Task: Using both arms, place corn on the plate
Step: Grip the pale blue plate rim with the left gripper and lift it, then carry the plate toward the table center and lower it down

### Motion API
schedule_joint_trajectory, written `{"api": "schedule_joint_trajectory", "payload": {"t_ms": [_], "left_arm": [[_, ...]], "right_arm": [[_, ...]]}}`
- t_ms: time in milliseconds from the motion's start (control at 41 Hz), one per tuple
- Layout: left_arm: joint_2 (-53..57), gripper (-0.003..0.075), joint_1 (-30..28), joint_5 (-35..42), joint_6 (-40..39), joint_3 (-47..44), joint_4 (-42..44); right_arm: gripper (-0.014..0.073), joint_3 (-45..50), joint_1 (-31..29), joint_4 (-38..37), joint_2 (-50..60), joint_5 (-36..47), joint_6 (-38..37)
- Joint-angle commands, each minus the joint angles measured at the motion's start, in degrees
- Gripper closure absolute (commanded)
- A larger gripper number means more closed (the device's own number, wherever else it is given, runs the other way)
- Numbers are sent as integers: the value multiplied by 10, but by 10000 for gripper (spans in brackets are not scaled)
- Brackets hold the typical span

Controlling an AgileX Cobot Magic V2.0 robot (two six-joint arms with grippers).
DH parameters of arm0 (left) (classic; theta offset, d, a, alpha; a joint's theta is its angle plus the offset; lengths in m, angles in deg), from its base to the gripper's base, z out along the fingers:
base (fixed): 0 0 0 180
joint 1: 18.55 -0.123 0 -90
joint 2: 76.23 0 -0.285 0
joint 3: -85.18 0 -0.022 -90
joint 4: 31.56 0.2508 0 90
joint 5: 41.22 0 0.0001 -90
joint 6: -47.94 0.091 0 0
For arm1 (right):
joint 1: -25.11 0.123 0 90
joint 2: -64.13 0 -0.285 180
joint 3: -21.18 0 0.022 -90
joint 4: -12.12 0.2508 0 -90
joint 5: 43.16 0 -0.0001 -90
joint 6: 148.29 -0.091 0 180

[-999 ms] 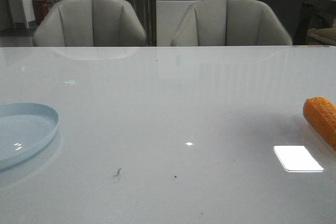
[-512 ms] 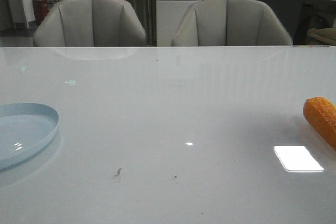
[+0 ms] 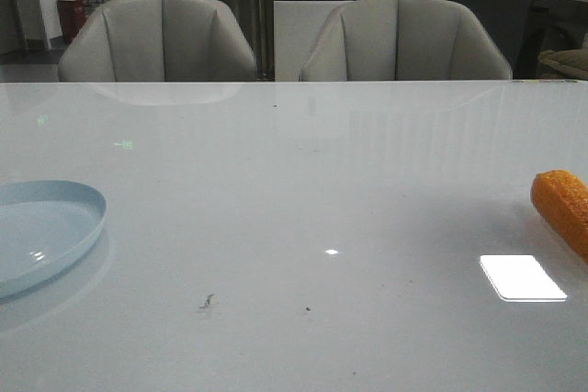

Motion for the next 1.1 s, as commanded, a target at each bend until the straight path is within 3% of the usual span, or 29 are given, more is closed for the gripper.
{"api": "schedule_joint_trajectory", "payload": {"t_ms": [0,244,633,780,1072], "left_arm": [[18,629,3,8,0,8,-7],[19,629,3,-47,30,58,-41],[20,629,25,-173,73,247,-177],[20,629,58,-176,74,300,-245],[18,629,166,-155,67,326,-262]], "right_arm": [[87,-21,-2,5,7,40,1],[87,-21,-2,5,7,39,1],[87,-21,-2,5,7,37,1],[87,-21,-2,5,7,37,1],[87,-21,-2,5,7,37,1]]}}
